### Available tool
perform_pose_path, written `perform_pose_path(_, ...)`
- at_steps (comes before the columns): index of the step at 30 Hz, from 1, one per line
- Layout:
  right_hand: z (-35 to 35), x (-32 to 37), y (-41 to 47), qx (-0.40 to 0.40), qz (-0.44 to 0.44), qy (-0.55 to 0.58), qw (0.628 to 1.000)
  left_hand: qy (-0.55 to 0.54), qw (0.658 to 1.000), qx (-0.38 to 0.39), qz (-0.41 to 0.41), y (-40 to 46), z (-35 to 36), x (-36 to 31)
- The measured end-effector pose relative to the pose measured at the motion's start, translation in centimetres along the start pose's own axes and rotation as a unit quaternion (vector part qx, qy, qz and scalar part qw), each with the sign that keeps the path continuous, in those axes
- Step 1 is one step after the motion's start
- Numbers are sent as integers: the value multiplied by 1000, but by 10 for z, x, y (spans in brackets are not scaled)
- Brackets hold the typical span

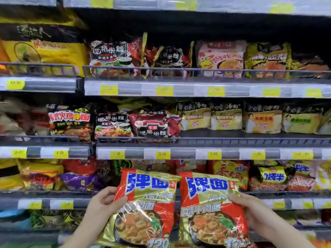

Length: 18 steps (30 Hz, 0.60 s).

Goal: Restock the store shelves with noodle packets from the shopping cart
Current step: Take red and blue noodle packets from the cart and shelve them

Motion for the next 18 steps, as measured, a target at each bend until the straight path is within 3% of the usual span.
perform_pose_path(8, 0, -50, 115, 36, -99, 1, 994, -6, 995, -68, 77, 67, 12, 85)
perform_pose_path(13, 22, -34, 173, 66, -201, 30, 977, -34, 980, -129, 151, 107, 2, 111)
perform_pose_path(18, 39, -23, 226, 47, -266, 65, 961, -86, 964, -169, 187, 126, -12, 131)
Point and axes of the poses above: each hand's wrist, its own y-axis towards the middle knuckle, its own z-axis out of the palm, x = y × z, the point moved 2 cm from there along y, towards the middle knuckle, and after that the axes turned 4 degrees about -z, right-handed, at the moved point
